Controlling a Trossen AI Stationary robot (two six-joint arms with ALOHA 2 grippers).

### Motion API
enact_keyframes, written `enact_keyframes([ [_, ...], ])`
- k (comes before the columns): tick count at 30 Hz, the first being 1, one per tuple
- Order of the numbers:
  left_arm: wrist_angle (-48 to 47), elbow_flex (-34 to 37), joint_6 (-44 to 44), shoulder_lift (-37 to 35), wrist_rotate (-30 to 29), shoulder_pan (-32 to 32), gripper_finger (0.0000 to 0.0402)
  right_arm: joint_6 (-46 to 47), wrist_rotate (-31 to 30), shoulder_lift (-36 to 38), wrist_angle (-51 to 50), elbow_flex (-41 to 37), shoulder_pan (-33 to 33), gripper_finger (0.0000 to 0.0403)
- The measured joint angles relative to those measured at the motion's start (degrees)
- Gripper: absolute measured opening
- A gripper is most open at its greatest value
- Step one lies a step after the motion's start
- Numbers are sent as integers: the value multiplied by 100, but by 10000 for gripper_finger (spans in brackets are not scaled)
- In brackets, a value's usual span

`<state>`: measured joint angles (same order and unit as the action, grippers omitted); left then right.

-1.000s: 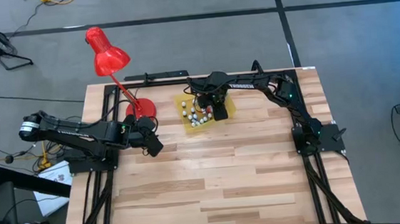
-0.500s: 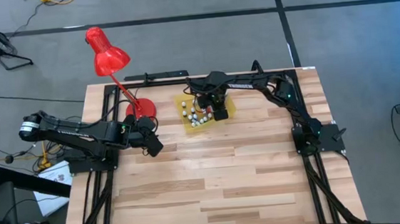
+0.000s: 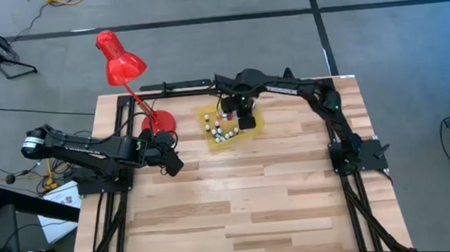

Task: Pick & Place food coloring
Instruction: Adjust the large orange food coloring bottle in the yellow bin

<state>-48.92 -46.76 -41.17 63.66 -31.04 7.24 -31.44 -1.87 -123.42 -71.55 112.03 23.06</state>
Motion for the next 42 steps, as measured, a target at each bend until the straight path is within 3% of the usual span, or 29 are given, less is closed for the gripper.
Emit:
enact_keyframes([
  [3, 141, 0, 72, 0, -136, -1, 241, 108, 42, 336, -11, 3, -31, 56],
  [6, 627, 0, 679, 7, -437, -1, 241, 150, 316, 566, -28, 15, -86, 56],
  [10, 1873, 0, 2066, 68, -616, -1, 241, 149, 494, 722, -54, 13, -259, 56],
  [15, 3532, -2, 4429, 512, -649, 1, 241, -5, 663, 724, -84, 13, -559, 56],
  [18, 3946, 4, 5632, 968, -619, 13, 241, -51, 665, 726, -24, 15, -710, 56],
  [21, 4202, 4, 6355, 1367, -1123, 67, 241, -51, 667, 726, -13, 15, -809, 57],
  [25, 4817, 4, 6965, 1757, -1797, 140, 241, -51, 665, 726, 0, 18, -844, 57],
  [34, 6103, 3, 7692, 1969, -1562, 226, 233, -58, 666, 726, 100, 20, -842, 57],
  [42, 6198, 4, 7735, 1969, -1131, 69, 204, -70, 949, 726, 92, 22, -860, 57],
])
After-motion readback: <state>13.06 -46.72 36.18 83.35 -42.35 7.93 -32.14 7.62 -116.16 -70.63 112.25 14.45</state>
